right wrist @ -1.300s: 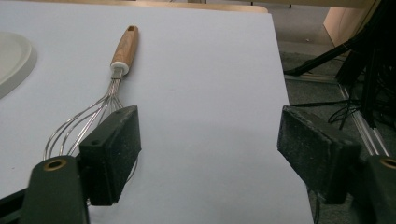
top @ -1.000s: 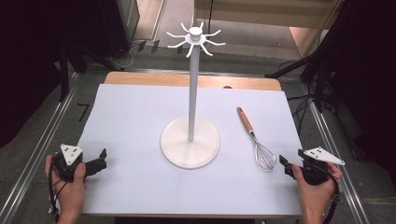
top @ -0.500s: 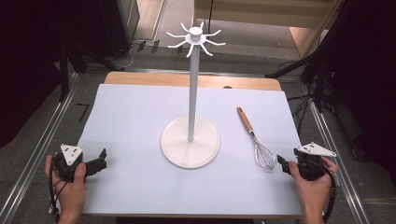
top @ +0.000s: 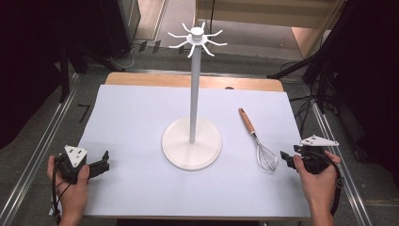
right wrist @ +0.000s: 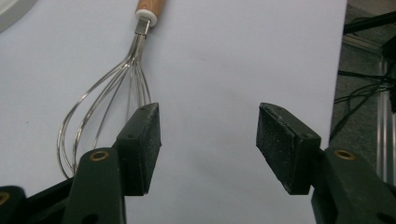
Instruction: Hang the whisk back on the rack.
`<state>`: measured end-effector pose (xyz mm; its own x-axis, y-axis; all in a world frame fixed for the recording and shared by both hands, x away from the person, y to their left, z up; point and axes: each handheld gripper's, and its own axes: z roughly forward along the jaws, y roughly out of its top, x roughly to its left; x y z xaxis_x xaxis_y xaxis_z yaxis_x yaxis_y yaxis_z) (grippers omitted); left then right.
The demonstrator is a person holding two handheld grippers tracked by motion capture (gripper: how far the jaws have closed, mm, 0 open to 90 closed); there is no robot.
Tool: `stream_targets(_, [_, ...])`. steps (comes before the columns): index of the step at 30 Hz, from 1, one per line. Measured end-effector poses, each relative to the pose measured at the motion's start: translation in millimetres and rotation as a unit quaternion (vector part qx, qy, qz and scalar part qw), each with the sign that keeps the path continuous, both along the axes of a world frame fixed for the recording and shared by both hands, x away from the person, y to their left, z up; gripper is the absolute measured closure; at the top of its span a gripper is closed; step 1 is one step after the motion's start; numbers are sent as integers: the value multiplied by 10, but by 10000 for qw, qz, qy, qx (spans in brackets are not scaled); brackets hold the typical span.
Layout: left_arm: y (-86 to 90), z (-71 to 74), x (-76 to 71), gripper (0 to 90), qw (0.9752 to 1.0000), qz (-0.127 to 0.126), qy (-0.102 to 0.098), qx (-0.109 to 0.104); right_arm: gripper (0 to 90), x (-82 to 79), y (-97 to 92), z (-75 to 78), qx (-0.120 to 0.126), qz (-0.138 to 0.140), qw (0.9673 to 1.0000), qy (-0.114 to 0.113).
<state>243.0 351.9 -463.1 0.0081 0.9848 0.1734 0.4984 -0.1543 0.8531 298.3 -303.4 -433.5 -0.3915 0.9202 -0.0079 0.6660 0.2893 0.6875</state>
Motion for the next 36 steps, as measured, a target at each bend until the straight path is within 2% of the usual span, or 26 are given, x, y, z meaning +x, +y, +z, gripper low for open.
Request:
stream_targets(2, [-2, 1, -7, 2, 10000, 8, -14, -1, 405, 40, 29, 13, -6, 47, 10000, 36])
stream_targets(6, [-19, -3, 6, 2, 9999, 13, 34, 95, 408, 133, 92, 59, -177, 143, 9997, 105])
stream_targets(9, [-23, -5, 3, 2, 9999, 0, 11, 105, 432, 237, 156, 147, -273, 233, 9991, 226])
stream_targets(12, [-19, -2, -4, 2, 10000, -9, 3, 88, 462, 284, 186, 186, -235, 316, 9988, 303])
stream_targets(13, [-17, -2, -7, 2, 10000, -21, -10, 74, 494, 337, 219, 221, -184, 410, 9980, 450])
stream_targets(14, [-17, -2, -7, 2, 10000, -21, -10, 74, 494, 337, 219, 221, -184, 410, 9980, 450])
stream_targets(15, [-19, -3, -8, 2, 10000, -33, -18, 81, 538, 385, 263, 254, -146, 463, 9971, 579])
stream_targets(16, [-22, -2, -10, 2, 10000, -35, -17, 88, 546, 412, 284, 267, -140, 494, 9966, 649])
stream_targets(18, [-24, -3, -11, 2, 9999, -39, -23, 94, 571, 437, 305, 276, -121, 526, 9961, 702])
stream_targets(19, [-26, -3, -15, 2, 9999, -52, -36, 119, 633, 485, 352, 292, -155, 534, 9954, 782])
stream_targets(20, [-26, -3, -15, 2, 9999, -52, -36, 119, 633, 485, 352, 292, -155, 534, 9954, 782])
stream_targets(21, [-29, -5, -16, 2, 9999, -61, -52, 123, 641, 538, 418, 304, -207, 607, 9934, 952])
stream_targets(24, [-39, -7, -16, 2, 9998, -77, -46, 163, 656, 580, 460, 309, -202, 617, 9923, 1058])
stream_targets(30, [-63, -13, -14, 2, 9995, -135, -38, 282, 666, 727, 580, 279, -141, 522, 9877, 1470])
stream_targets(36, [-63, -13, -15, 2, 9994, -152, -32, 302, 666, 788, 635, 257, -170, 551, 9847, 1642])
